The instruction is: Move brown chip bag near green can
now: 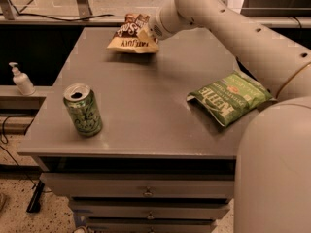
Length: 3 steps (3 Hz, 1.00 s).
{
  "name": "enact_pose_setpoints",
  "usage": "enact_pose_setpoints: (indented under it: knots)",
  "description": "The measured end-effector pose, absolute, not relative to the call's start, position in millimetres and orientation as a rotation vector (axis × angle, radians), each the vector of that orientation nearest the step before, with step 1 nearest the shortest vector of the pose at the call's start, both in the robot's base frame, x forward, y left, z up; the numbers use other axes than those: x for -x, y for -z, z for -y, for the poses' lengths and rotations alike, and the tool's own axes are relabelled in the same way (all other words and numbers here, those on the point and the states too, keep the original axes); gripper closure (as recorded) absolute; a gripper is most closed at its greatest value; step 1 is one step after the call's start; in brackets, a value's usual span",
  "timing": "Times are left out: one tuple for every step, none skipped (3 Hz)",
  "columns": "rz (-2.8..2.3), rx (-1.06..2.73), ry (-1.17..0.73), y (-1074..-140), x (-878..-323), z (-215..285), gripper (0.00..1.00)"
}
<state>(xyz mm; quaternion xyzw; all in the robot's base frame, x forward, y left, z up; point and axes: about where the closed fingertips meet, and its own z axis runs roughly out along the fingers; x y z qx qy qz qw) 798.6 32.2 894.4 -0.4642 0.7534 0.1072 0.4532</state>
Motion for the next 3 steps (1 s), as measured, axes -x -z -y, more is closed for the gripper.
enact_pose_setpoints:
  knots:
    - [-1.801, 1.165, -0.262, -915.0, -764.4, -25.5, 1.0]
    - [-1.75, 1.196, -0.309, -927.1, -729.8, -24.7, 1.0]
    - [-1.707, 1.256, -0.422, -924.3, -691.1, -40.4, 1.0]
